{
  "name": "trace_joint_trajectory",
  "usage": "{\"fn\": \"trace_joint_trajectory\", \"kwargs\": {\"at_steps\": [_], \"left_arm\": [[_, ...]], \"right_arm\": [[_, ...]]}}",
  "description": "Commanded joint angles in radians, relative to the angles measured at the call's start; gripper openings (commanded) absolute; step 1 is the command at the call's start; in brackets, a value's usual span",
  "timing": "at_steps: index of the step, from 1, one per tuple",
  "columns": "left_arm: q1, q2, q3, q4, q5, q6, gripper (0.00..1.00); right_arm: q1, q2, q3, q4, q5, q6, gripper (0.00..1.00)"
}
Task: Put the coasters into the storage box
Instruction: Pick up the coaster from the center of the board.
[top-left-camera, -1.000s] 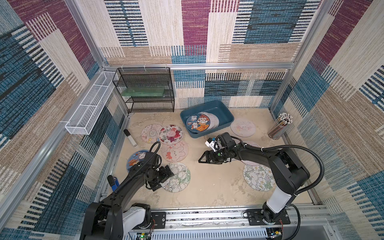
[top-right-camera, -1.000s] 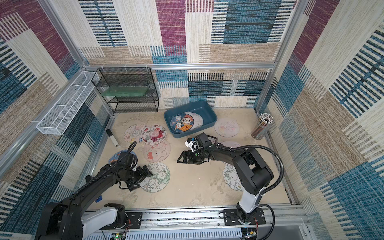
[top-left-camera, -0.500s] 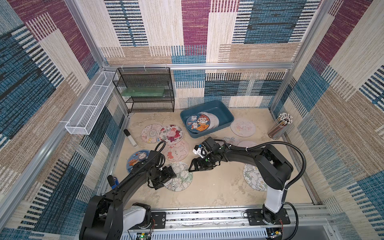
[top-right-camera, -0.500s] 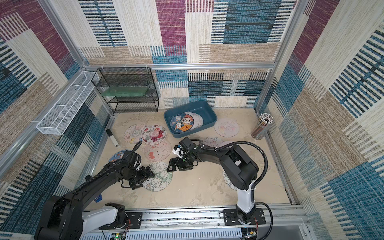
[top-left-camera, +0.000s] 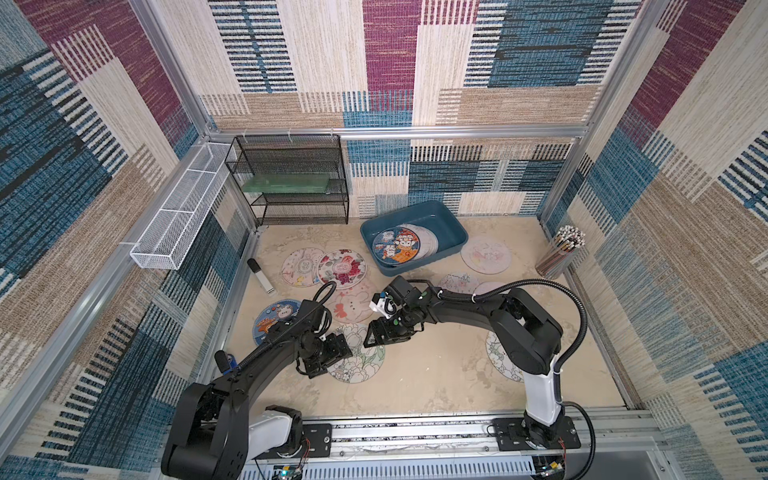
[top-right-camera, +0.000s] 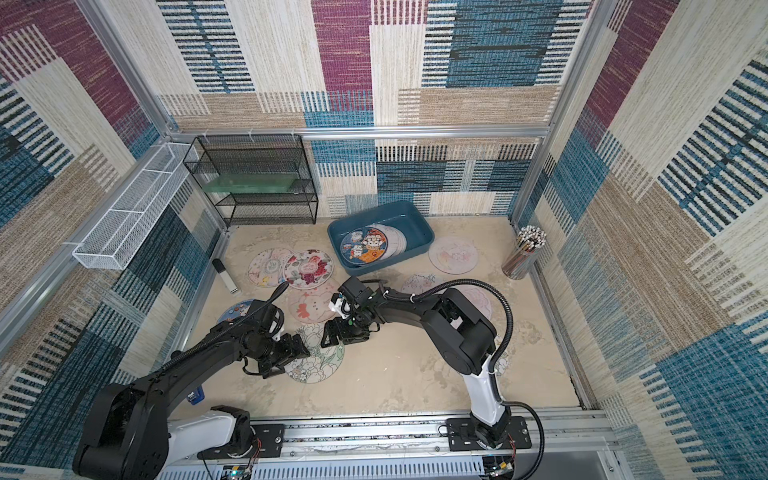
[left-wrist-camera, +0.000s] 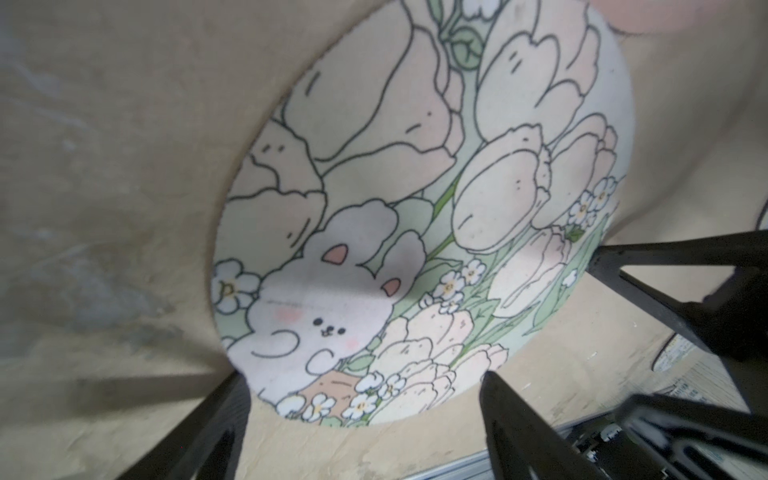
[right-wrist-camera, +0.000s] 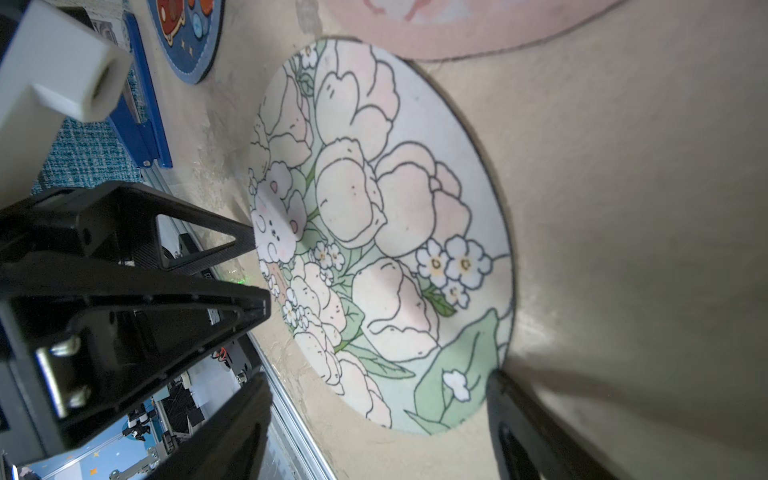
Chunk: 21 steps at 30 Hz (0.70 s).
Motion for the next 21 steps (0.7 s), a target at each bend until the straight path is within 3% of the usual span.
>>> {"fn": "trace_joint_trajectory", "kwargs": {"at_steps": [1, 13, 21], "left_arm": [[0.001, 0.012, 0.000, 0.026, -0.009, 0.023, 0.85], [0.000, 0.000, -0.011, 0.020, -0.018, 0.019, 0.82], [0.001, -0.058, -0.018, -0.008, -0.061, -0.008, 0.63]], "right_arm": [[0.015, 0.026, -0.001, -0.072, 0.068, 0.015, 0.84], [0.018, 0.043, 0.013, -0.054, 0.074, 0.041, 0.83], [-0.005, 0.035, -0.006, -0.055, 0.073, 0.037, 0.82]]}}
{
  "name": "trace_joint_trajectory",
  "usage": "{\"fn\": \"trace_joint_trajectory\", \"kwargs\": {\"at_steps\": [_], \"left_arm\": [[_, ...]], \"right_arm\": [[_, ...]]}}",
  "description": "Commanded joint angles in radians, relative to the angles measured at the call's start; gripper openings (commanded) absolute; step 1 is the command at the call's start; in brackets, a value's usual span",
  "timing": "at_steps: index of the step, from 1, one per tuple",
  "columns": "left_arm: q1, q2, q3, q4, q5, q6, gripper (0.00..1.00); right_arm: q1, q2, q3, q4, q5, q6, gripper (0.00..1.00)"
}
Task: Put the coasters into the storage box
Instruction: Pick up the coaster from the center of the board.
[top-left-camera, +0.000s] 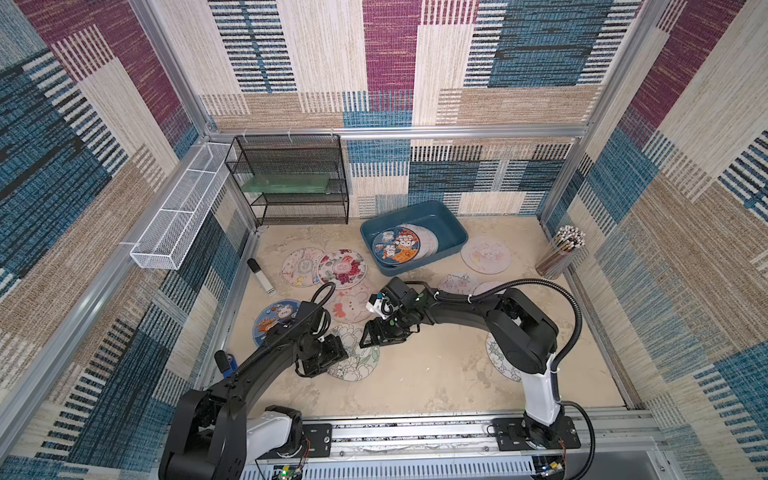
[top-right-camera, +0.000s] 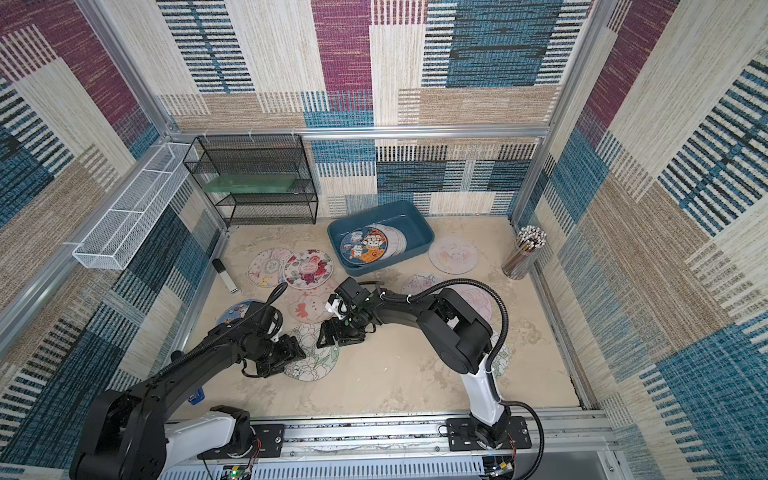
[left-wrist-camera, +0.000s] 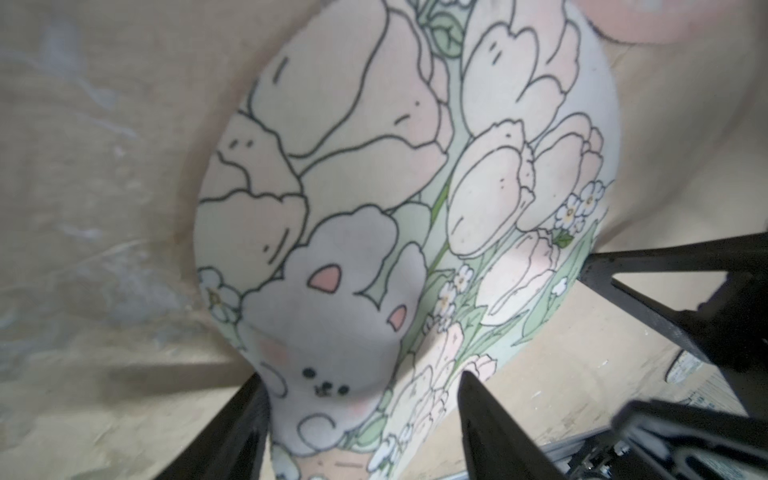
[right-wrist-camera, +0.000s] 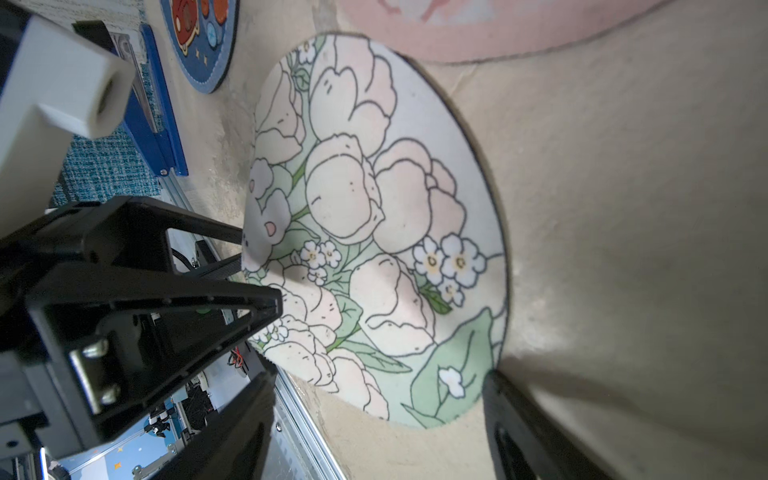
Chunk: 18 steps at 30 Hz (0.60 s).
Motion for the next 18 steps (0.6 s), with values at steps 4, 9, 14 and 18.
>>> {"fn": "trace_joint_trajectory", "kwargs": {"at_steps": [4, 9, 14, 18], "left_arm": [[0.000, -0.008, -0.003, -0.001, -0.027, -0.014, 0.52], [0.000, 0.009, 0.006, -0.001, -0.026, -0.010, 0.35], [0.000, -0.011, 0.017, -0.031, -0.035, -0.010, 0.12], [0.000, -0.036, 0.037, -0.067, -0.029, -0.010, 0.00]], "right_arm": [[-0.010, 0.019, -0.012, -0.083, 0.092, -0.004, 0.82], [-0.010, 0.021, -0.011, -0.082, 0.087, -0.002, 0.82], [-0.018, 0.015, -0.018, -0.080, 0.083, -0.005, 0.82], [-0.028, -0.001, -0.035, -0.063, 0.075, -0.004, 0.82]]}}
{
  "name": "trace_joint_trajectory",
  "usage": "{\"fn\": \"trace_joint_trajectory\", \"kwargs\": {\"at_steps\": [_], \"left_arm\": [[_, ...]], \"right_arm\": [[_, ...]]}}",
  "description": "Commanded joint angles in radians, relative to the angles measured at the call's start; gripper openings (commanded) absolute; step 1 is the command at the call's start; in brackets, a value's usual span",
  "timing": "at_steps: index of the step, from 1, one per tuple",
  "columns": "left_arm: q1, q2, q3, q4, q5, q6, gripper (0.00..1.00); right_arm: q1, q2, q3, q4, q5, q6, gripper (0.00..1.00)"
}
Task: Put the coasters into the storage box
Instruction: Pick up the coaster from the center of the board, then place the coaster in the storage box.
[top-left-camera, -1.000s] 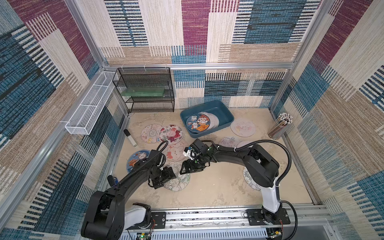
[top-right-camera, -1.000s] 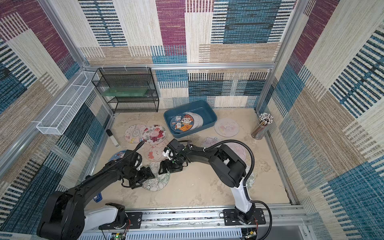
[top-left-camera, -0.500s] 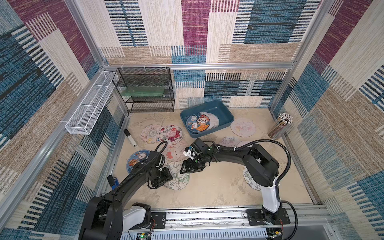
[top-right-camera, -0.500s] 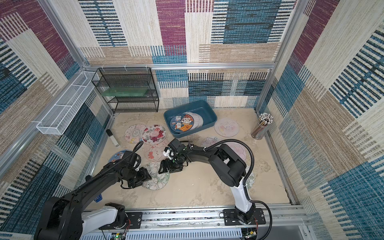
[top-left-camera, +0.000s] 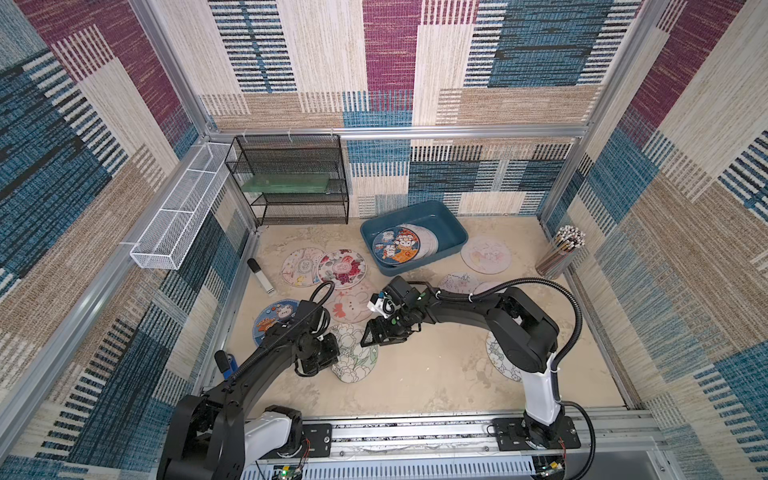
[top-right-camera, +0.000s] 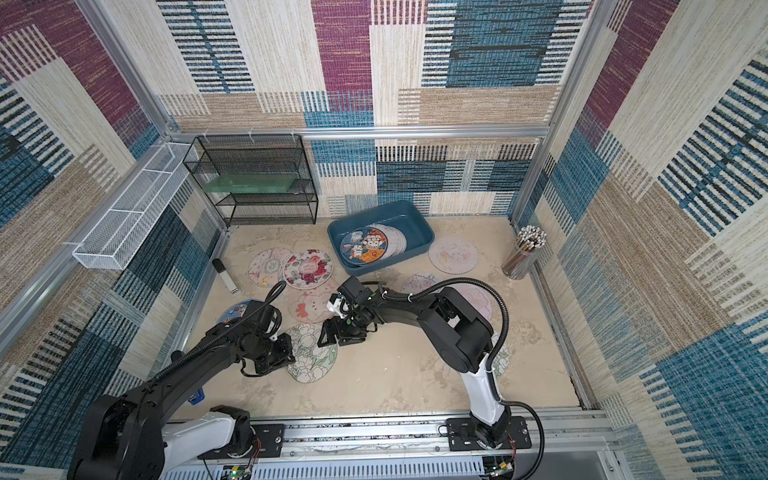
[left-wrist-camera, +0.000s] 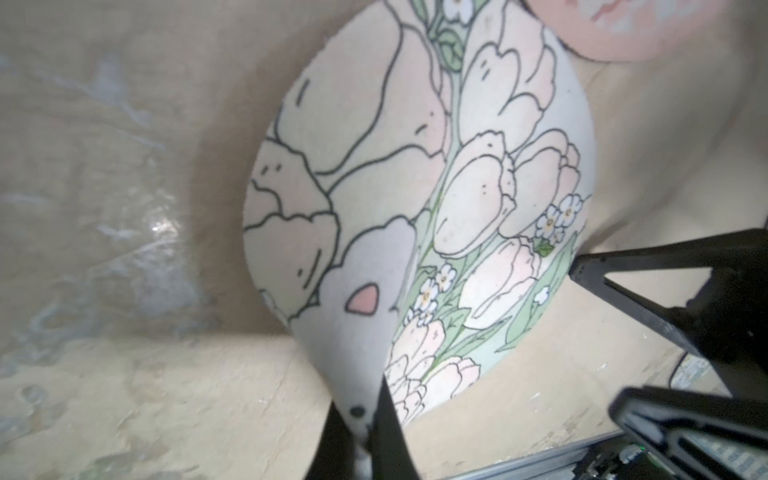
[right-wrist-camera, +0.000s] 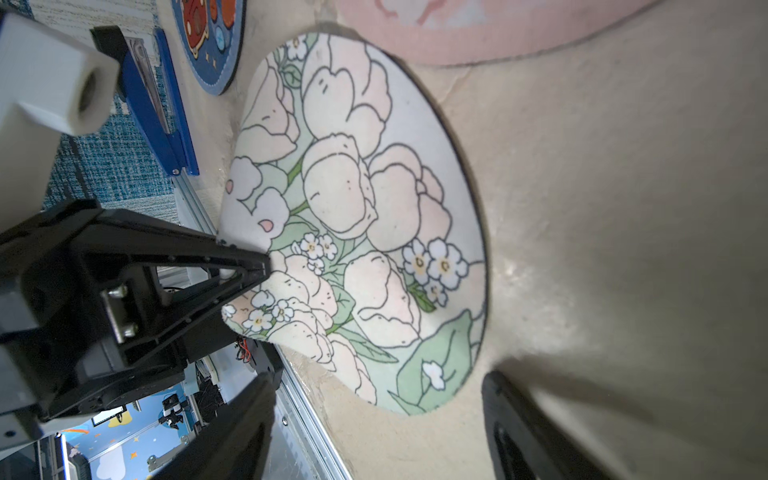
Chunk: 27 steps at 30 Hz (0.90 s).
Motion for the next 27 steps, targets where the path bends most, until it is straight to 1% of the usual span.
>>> {"fn": "trace_joint_trajectory", "kwargs": {"at_steps": [1, 4, 9, 13, 19, 21, 27], "left_arm": [[0.000, -0.020, 0.025, -0.050, -0.001, -0.007, 0.00], [-0.008, -0.052, 0.071, -0.102, 0.010, 0.000, 0.00], [-0.028, -0.082, 0.192, -0.191, 0.022, 0.044, 0.00], [-0.047, -0.056, 0.304, -0.213, 0.052, 0.074, 0.00], [-0.066, 0.072, 0.518, -0.213, 0.086, 0.135, 0.00], [-0.070, 0.131, 0.597, -0.212, 0.106, 0.164, 0.00], [-0.082, 0.340, 0.851, -0.213, 0.151, 0.241, 0.00]], "right_arm": [[-0.015, -0.006, -0.029, -0.070, 0.101, -0.003, 0.83], [-0.038, -0.048, -0.067, -0.054, 0.100, 0.001, 0.85], [-0.090, -0.152, -0.167, -0.024, 0.097, 0.009, 0.91], [-0.126, -0.235, -0.230, -0.021, 0.104, 0.007, 0.95], [-0.170, -0.343, -0.293, -0.018, 0.118, 0.017, 0.99], [-0.180, -0.379, -0.308, -0.016, 0.119, 0.023, 1.00], [-0.196, -0.464, -0.353, -0.016, 0.141, 0.046, 0.98]]}}
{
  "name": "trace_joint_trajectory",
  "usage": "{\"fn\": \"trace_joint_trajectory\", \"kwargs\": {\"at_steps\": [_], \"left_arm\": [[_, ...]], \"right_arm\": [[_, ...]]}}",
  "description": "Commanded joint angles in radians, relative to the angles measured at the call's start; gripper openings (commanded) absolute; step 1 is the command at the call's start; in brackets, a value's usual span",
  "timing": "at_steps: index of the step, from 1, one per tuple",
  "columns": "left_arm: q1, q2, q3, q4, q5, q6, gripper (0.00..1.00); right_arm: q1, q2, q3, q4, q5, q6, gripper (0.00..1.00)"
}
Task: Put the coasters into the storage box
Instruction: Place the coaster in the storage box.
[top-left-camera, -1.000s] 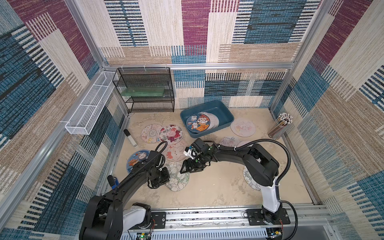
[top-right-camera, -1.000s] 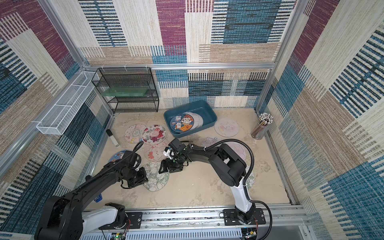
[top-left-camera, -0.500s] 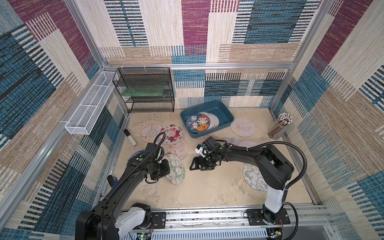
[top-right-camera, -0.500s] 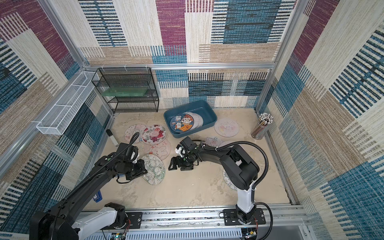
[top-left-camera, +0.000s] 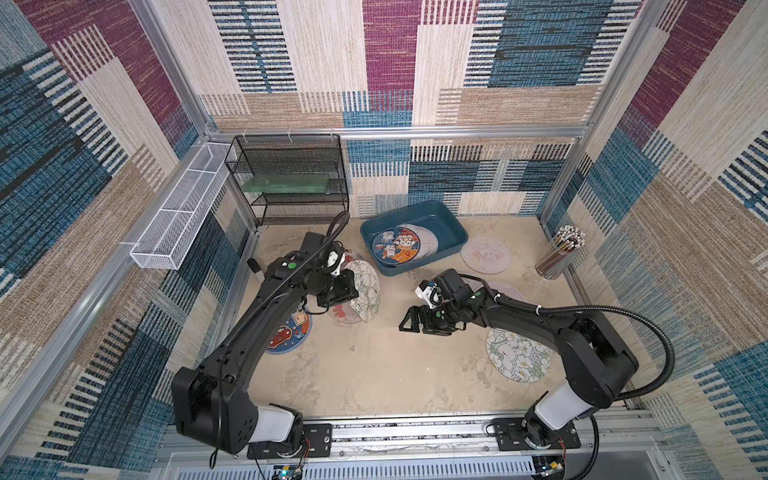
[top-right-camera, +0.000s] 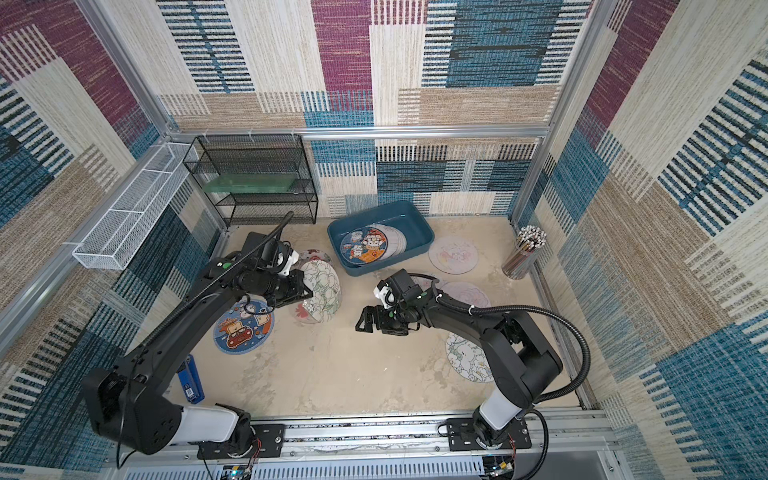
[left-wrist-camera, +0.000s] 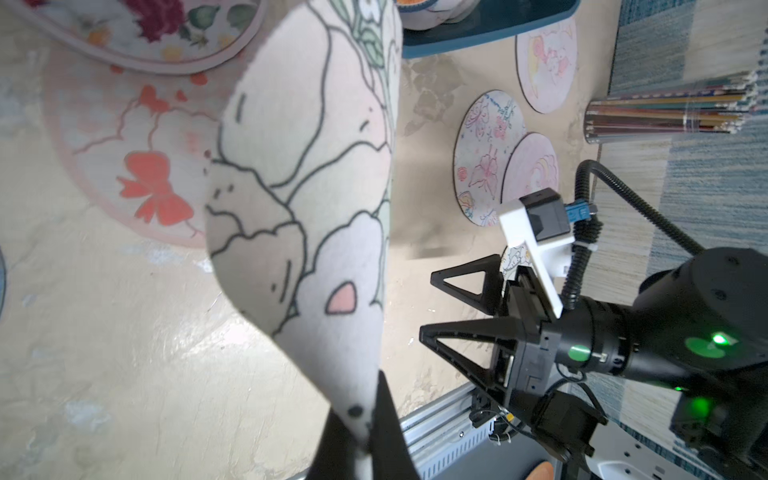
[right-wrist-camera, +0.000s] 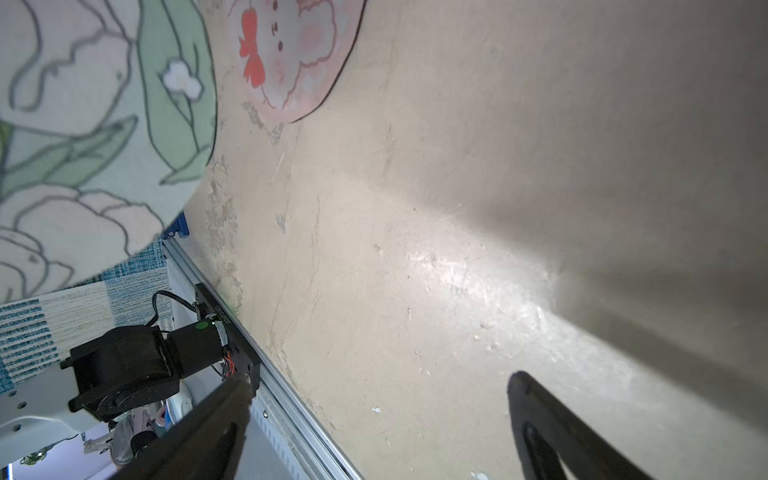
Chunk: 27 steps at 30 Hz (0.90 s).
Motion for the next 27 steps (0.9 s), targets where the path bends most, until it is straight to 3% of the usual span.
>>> {"fn": "trace_joint_trajectory", "kwargs": {"at_steps": [1, 13, 19, 27], "left_arm": [[-0.005, 0.098, 0.127, 0.007, 0.044, 0.086, 0.00], [-0.046, 0.626, 0.744, -0.013, 0.169, 0.167, 0.00], [-0.067, 0.878, 1.088, -0.011, 0.220, 0.148, 0.00], [-0.065, 1.124, 1.285, 0.092, 0.186, 0.066, 0.00]], "right_arm": [[-0.009, -0.041, -0.020, 0.003, 0.026, 0.027, 0.98], [-0.030, -0.145, -0.103, 0.022, 0.064, 0.076, 0.96], [-0.030, -0.171, -0.145, 0.047, 0.074, 0.107, 0.96], [-0.029, -0.199, -0.167, 0.031, 0.090, 0.127, 0.96]]}}
